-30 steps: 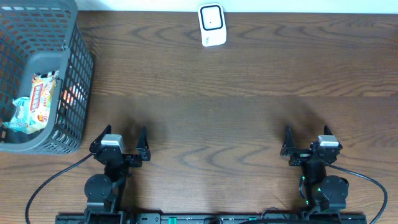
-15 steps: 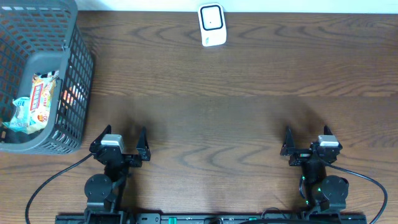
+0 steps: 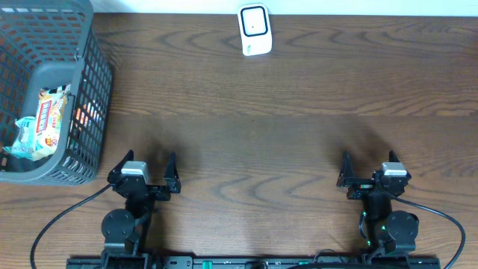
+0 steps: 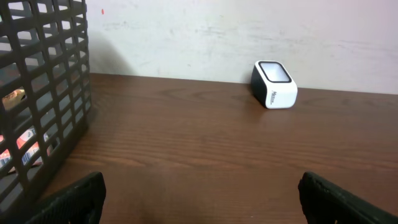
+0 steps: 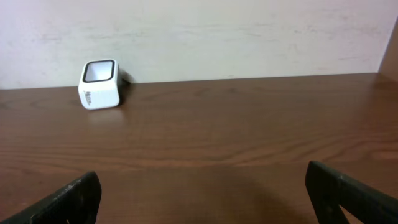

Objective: Scan the item barcode

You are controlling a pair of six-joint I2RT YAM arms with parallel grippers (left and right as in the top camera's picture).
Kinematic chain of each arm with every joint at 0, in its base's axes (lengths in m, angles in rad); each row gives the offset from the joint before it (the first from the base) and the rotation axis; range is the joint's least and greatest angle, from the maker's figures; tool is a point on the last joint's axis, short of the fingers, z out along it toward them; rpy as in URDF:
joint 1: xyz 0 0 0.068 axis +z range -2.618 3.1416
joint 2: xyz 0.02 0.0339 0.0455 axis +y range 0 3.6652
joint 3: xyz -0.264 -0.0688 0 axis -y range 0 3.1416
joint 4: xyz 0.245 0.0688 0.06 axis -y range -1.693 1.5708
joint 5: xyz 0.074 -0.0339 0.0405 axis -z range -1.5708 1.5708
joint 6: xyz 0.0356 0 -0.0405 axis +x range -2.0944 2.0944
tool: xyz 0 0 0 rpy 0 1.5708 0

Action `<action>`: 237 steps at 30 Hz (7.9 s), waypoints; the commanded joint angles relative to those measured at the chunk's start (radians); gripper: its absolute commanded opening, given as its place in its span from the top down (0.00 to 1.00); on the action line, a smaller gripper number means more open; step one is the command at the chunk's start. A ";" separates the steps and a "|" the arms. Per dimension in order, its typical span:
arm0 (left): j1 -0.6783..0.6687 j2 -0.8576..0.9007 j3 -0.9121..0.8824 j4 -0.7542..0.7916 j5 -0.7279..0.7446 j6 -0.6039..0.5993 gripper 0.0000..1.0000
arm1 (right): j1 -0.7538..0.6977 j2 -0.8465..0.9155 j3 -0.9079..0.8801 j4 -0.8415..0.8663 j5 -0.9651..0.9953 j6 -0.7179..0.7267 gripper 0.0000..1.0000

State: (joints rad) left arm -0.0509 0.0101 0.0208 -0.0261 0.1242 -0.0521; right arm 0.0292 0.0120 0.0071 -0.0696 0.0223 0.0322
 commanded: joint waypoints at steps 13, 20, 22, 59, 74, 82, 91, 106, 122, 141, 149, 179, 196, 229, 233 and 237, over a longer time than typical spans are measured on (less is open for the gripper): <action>-0.004 -0.006 -0.017 -0.036 0.002 -0.002 0.02 | -0.003 -0.005 -0.002 -0.003 0.001 -0.014 0.01; -0.004 -0.006 -0.017 -0.036 0.002 -0.001 0.02 | -0.003 -0.005 -0.002 -0.003 0.001 -0.015 0.01; -0.004 -0.006 -0.017 -0.036 0.002 -0.001 0.02 | -0.003 -0.005 -0.002 -0.003 0.001 -0.014 0.01; -0.004 -0.006 -0.017 -0.036 0.002 -0.002 0.02 | -0.003 -0.005 -0.002 -0.003 0.001 -0.015 0.01; -0.004 -0.006 -0.017 -0.036 0.002 -0.002 0.02 | -0.003 -0.005 -0.002 -0.003 0.001 -0.015 0.01; -0.007 -0.006 -0.016 0.063 0.216 -0.226 0.02 | -0.003 -0.005 -0.002 -0.003 0.001 -0.015 0.01; -0.006 -0.006 -0.014 0.581 0.372 -0.484 0.02 | -0.003 -0.005 -0.002 -0.003 0.001 -0.014 0.01; -0.006 0.472 0.840 0.039 0.048 0.045 0.02 | -0.003 -0.005 -0.002 -0.003 0.001 -0.015 0.01; 0.154 1.455 2.219 -1.104 -0.283 -0.045 0.02 | -0.003 -0.005 -0.002 -0.003 0.001 -0.015 0.01; 0.669 1.869 2.246 -1.247 -0.238 0.029 0.02 | -0.003 -0.005 -0.002 -0.003 0.001 -0.014 0.01; 0.633 1.976 2.094 -1.250 -0.184 0.213 0.02 | -0.003 -0.005 -0.002 -0.003 0.001 -0.015 0.01; 0.578 2.010 1.534 -0.761 -0.290 0.306 0.50 | -0.003 -0.005 -0.002 -0.003 0.001 -0.014 0.01; 0.578 1.712 1.606 -0.687 -0.290 -0.180 0.93 | -0.003 -0.005 -0.002 -0.003 0.001 -0.015 0.01; -0.235 1.444 1.601 -0.834 -0.140 -0.579 0.93 | -0.003 -0.005 -0.002 -0.003 0.001 -0.015 0.01; -0.309 1.609 1.601 -0.831 -0.156 -0.634 0.93 | -0.003 -0.005 -0.002 -0.003 0.001 -0.015 0.01; -0.359 1.759 1.601 -0.822 -0.170 -0.686 0.93 | -0.003 -0.005 -0.002 -0.003 0.001 -0.014 0.01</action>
State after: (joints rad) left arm -0.3843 1.7073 1.6054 -0.8555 -0.0067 -0.6670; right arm 0.0284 0.0120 0.0067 -0.0696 0.0219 0.0319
